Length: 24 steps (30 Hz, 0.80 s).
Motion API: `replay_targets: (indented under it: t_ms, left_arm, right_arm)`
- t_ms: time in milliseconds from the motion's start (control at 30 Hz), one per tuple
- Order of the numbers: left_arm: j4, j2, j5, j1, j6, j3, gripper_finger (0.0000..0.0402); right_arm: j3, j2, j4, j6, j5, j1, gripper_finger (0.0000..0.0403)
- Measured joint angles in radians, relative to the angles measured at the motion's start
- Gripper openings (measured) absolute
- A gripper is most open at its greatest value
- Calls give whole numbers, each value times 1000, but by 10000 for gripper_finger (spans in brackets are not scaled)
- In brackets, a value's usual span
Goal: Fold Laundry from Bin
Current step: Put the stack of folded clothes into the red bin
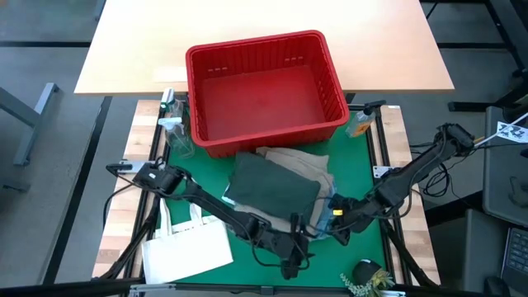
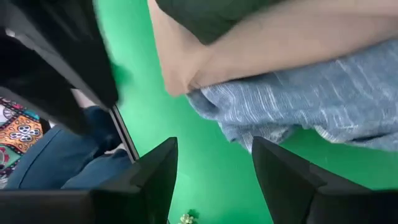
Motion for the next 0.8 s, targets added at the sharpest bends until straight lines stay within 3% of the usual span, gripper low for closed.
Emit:
replay_targets:
  t_ms: [133, 267, 800]
  left_arm:
    - [52, 52, -65, 4, 115, 0, 234]
    - [52, 92, -87, 19, 133, 0, 233]
    - [-14, 184, -55, 70, 158, 0, 231]
  right_arm:
    - [0, -10, 1, -15, 3, 0, 207]
    - [0, -10, 0, -15, 2, 0, 207]
    - [0, -9, 0, -16, 1, -1, 207]
